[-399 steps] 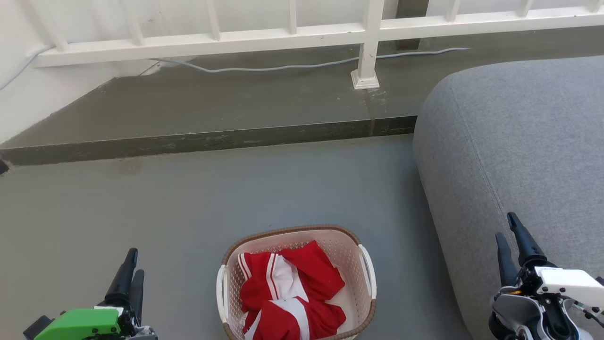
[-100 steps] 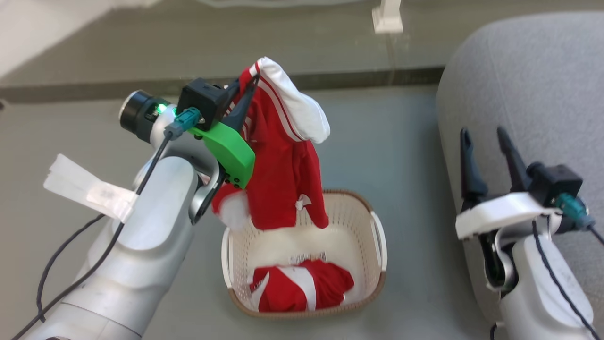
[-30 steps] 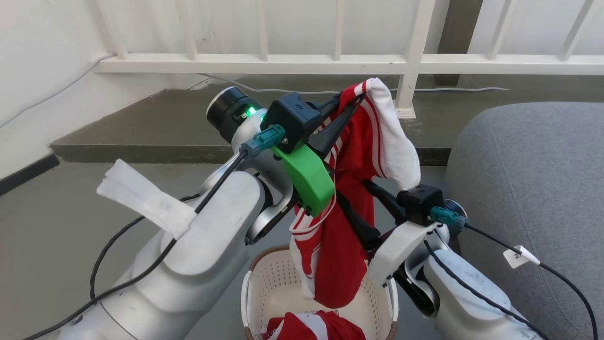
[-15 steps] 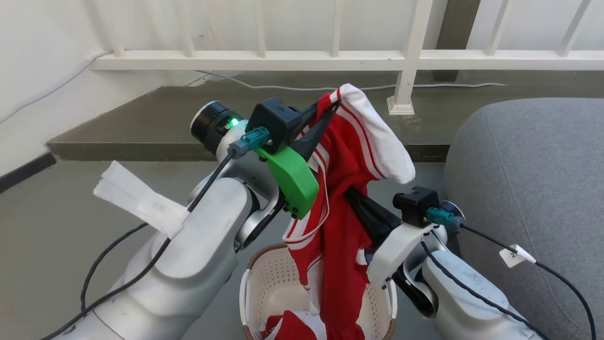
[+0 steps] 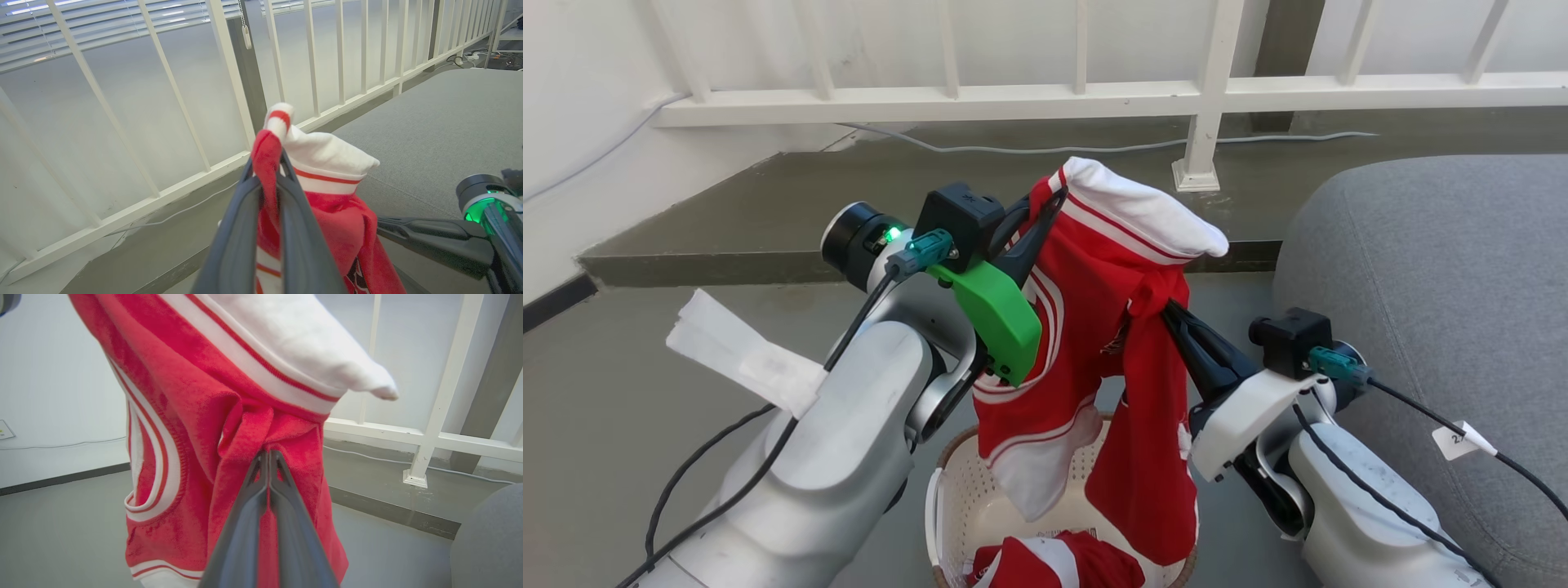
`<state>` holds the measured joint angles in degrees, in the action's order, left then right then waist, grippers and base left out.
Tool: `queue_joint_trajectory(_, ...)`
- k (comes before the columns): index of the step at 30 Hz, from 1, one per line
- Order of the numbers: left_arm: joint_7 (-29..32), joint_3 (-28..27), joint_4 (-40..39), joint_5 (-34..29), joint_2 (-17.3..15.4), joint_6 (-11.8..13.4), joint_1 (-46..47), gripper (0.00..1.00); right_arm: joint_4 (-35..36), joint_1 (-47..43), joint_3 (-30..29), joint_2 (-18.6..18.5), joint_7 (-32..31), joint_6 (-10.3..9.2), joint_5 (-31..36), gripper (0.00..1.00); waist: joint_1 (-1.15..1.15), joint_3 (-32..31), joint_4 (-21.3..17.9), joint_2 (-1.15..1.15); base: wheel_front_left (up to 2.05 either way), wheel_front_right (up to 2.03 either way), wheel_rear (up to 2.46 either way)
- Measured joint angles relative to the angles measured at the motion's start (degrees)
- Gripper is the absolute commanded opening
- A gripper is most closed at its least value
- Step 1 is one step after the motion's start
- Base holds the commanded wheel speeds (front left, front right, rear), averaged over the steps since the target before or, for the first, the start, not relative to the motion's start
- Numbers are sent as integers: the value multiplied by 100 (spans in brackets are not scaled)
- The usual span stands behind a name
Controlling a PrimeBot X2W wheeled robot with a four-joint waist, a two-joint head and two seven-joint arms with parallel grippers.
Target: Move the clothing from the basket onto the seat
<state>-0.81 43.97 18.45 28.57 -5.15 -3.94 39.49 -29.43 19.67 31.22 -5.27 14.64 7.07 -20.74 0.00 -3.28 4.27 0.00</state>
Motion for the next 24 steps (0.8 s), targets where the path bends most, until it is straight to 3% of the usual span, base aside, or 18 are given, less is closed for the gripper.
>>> queue_joint_trajectory(7,-31,-40,62,22,-1,13,-40,0,99,-32,-122,-21,0,0,2,0,0,3,-58,0,0,0,0)
queue_joint_trajectory(9,-51,-104,91,162,1,51,-100,62,144,-32,-190,-30,0,0,7,0,0,-1,-67,0,0,0,0)
queue_joint_trajectory(10,-53,-124,119,203,-1,53,-132,100,170,-32,-247,-31,0,0,9,0,0,-3,-72,0,0,0,0)
queue_joint_trajectory(24,-256,-229,211,346,-74,94,-548,100,533,-66,-876,-227,-3,-4,82,0,0,-15,-156,0,0,0,0)
